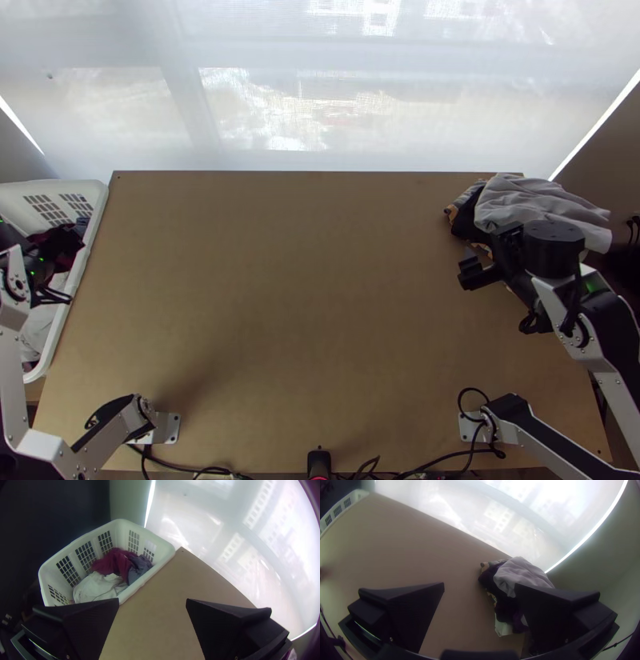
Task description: Fold the t-shirt
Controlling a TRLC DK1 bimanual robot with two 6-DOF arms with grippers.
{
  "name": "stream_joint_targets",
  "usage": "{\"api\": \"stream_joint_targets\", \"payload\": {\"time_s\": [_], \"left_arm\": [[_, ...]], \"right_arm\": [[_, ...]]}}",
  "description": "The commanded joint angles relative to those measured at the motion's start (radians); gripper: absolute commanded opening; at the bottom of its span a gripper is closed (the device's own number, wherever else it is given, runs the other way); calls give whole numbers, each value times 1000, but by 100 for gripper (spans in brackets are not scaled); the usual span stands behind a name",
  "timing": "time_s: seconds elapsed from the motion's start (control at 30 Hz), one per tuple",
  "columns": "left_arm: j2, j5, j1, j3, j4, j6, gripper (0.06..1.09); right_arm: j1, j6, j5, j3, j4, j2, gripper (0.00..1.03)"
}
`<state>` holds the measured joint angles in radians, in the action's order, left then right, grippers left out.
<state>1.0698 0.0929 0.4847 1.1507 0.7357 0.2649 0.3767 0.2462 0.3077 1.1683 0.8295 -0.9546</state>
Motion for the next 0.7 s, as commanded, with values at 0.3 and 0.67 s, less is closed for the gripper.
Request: {"api": "stream_joint_targets", "payload": {"time_s": [0.3,0.67], "left_arm": [[688,-24,333,489,77,-254,104],[1090,57,373,692,-70,-375,104]], "right_arm": [[-64,-136,-81,189,-4,-32,98],[-47,-101,-79,186,20,53,98]]}}
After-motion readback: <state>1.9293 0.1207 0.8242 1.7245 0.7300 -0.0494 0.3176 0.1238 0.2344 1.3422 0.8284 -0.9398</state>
